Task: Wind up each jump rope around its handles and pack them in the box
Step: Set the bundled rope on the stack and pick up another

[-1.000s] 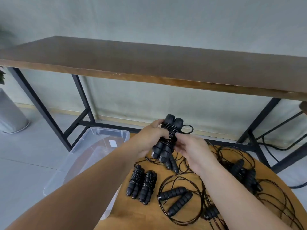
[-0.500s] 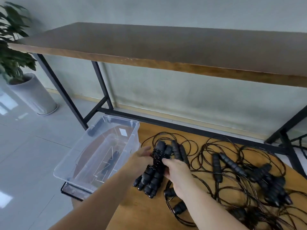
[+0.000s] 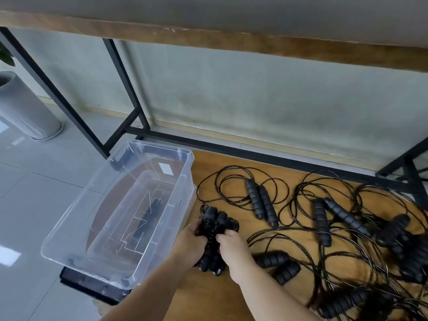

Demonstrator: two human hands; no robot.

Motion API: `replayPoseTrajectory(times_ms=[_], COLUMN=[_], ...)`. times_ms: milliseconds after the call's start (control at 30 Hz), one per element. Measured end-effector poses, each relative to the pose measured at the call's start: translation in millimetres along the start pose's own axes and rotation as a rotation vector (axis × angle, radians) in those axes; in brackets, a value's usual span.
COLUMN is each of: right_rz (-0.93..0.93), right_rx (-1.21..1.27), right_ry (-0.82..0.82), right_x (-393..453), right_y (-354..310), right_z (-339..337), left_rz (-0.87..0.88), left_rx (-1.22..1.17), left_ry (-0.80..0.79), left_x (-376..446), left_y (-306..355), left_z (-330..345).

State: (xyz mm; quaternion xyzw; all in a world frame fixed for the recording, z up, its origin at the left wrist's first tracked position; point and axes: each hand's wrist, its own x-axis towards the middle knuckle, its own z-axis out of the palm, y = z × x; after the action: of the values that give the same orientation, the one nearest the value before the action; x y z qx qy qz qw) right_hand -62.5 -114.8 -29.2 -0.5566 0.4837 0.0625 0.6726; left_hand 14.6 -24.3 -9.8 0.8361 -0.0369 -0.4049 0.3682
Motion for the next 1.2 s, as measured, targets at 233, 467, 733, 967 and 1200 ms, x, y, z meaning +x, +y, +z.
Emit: replayPoseTrajectory(times_ms=[233,467,733,967,1200], right_rz=[0.014,0.036,-0.087,-0.023,0.104], right_rx=[-0.068,-0.178,-0.252,0.157,0.353], right_ry=[0.023,0.051,0.158,0.344,0.361], right_x=[18,18,3,-26,-43], right_y=[6,3,9,27,59], right_z=[5,10,-5,-80,-139], left_rz=[0.027,0.034,0.327,0.525,0.404], left_rx=[0.098,0.193,0.289,0.283,0.484], left_ry=[-0.017,0.008,0.232,0.021,-0.276], left_x=[9,12,-1,-23,-18], left_y=[-5,-8,-3,19,21], left_z=[5,5,16,62,140])
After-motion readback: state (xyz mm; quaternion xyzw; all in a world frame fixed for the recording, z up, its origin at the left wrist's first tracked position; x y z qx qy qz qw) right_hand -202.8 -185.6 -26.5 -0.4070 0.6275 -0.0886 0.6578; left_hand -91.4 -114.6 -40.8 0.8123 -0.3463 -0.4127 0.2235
